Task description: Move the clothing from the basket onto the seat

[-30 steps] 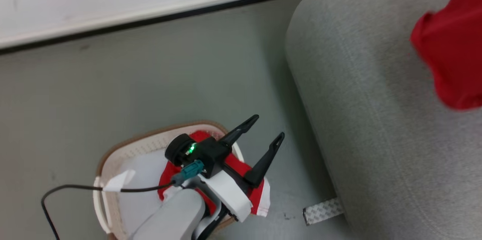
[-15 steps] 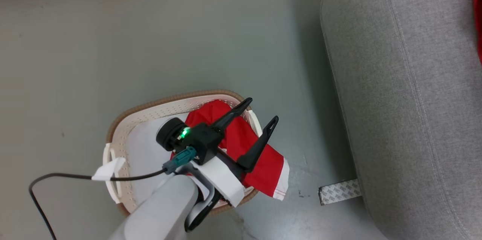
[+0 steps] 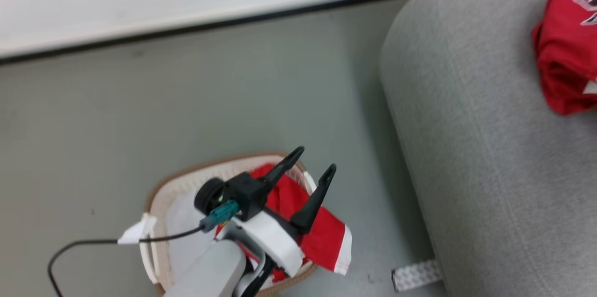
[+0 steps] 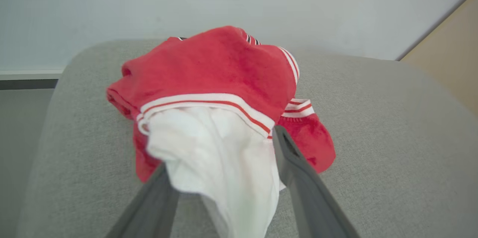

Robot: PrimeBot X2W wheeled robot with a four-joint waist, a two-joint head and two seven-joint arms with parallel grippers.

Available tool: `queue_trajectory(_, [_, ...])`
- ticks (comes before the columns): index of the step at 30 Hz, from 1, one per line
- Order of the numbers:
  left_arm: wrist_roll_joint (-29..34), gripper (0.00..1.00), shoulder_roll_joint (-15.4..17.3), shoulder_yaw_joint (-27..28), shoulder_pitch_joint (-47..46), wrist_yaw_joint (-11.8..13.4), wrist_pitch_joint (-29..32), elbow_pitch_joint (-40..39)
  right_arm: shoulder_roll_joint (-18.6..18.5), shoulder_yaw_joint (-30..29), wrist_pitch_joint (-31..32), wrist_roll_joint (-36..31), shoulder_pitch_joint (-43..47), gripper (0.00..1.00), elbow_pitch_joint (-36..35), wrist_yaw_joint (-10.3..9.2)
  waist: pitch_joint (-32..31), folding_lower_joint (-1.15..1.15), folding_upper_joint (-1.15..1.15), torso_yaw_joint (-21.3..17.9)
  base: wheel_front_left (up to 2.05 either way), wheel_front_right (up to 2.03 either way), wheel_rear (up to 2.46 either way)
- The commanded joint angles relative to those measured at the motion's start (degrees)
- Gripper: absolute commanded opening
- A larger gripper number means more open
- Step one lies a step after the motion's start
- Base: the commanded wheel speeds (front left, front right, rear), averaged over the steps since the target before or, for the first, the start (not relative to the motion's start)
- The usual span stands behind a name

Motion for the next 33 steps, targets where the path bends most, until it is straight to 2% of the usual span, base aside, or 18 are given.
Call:
queue_trajectory(1, [-0.3, 1.0, 0.2, 0.5, 1.1, -0.1, 0.0, 0.3, 0.3, 0.8, -0.1, 0.8, 1.0, 1.0, -1.0, -0.14, -4.6, 0.0, 0.0, 0.5, 0.0, 0.0, 0.0])
queue_trajectory(6, [-0.3, 1.0, -0.8, 3.2, 5.4, -0.1, 0.0, 1.8, -0.4, 6.6, -1.4, 4.0, 6.0, 1.0, -7.7, -0.14, -12.2, 0.0, 0.0, 2.2, 0.0, 0.0, 0.0])
queue_trajectory(10, [0.1, 1.0, -1.4, 5.8, 8.3, -0.1, 0.0, 2.4, -1.7, 8.3, -2.9, 7.2, 11.1, 1.0, -14.1, -0.13, -17.7, 0.0, 0.0, 4.9, 0.0, 0.0, 0.0])
queue_trajectory(14, [0.7, 1.0, -1.8, 9.5, 10.5, 0.5, 0.0, 1.9, -2.9, 6.7, -5.3, 9.0, 16.8, 1.0, -20.9, -0.14, -21.6, 0.0, 0.0, 7.8, 0.0, 0.0, 0.0])
queue_trajectory(17, [2.0, 1.0, -1.8, 13.0, 11.9, 1.8, 0.0, 0.7, -2.0, 2.8, -6.6, 8.0, 21.5, 1.0, -25.9, -0.13, -22.8, 0.0, 0.0, 9.5, 0.0, 0.0, 0.0])
queue_trajectory(21, [3.6, 1.0, -1.8, 17.8, 13.9, 3.4, 0.0, -1.2, 1.5, -4.2, -7.1, 4.5, 29.3, 1.0, -34.2, -0.13, -23.7, 0.0, 0.0, 11.3, 0.0, 0.0, 0.0])
queue_trajectory(27, [6.9, 1.0, -2.3, 24.1, 17.5, 4.7, 0.0, -3.4, 11.9, -13.3, -7.2, -3.1, 42.6, 1.0, -50.4, -0.13, -24.0, 0.0, 0.0, 13.2, 0.0, 0.0, 0.0])
queue_trajectory(30, [8.6, 1.0, -3.1, 26.7, 19.1, 5.0, 0.0, -4.5, 17.4, -15.5, -7.1, -6.2, 48.0, 1.0, -55.8, -0.14, -23.9, 0.0, 0.0, 13.6, 0.0, 0.0, 0.0])
queue_trajectory(33, [11.9, 1.0, -3.2, 28.1, 21.0, 5.6, 0.0, -5.8, 21.0, -15.3, -7.1, -8.9, 51.8, 1.0, -58.1, -0.13, -24.0, 0.0, 0.0, 13.3, 0.0, 0.0, 0.0])
